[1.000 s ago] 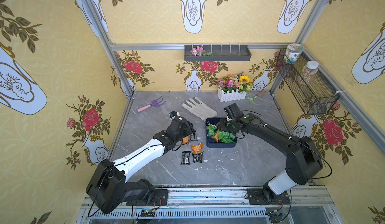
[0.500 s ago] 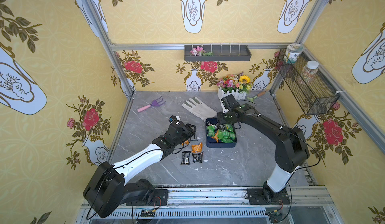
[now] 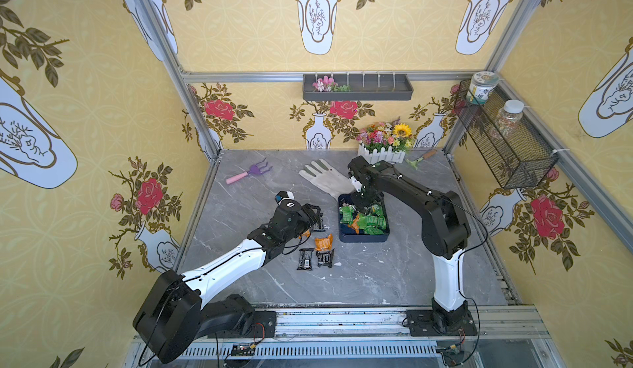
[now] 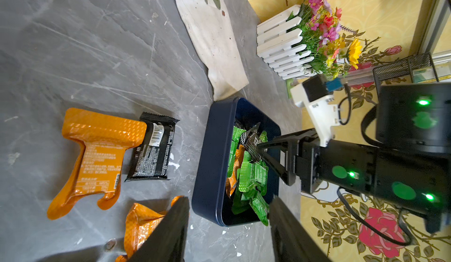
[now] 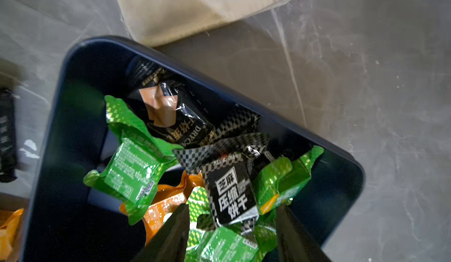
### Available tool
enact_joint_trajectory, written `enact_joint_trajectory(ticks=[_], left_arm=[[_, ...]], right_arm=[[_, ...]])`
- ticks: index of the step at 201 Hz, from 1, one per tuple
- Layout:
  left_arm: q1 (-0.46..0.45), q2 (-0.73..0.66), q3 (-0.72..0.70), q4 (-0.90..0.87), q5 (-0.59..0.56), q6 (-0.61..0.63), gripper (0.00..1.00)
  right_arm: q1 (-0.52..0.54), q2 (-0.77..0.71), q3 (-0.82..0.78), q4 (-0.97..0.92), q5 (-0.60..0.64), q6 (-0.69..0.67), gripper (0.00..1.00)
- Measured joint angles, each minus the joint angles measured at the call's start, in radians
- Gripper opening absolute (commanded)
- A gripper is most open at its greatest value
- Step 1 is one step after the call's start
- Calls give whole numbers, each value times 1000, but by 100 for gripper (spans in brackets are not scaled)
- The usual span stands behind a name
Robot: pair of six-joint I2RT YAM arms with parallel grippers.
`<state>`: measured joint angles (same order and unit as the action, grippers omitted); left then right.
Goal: Take the cookies out of the storage box
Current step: Pick up the cookie from the storage box.
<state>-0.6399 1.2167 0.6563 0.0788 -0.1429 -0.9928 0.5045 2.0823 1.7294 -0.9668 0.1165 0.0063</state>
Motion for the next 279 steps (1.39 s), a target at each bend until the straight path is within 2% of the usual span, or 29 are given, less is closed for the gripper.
enact_joint_trajectory(ticks=[90,164,220,279], left_arm=[[0,8,13,-5,-16,-2,56],[0,-3,14,-6,-19,-10,55],[0,-14,16,-32,-33,-10,55],[7,-13,-5,-19,-43,-35,54]], right_arm=[[14,86,54,-60,39,-37,58],[26,91,36,-56,42,-53,38],[26,55,-14,-45,35,-63,33],[38,-63,-29,-40,27,-60,31]])
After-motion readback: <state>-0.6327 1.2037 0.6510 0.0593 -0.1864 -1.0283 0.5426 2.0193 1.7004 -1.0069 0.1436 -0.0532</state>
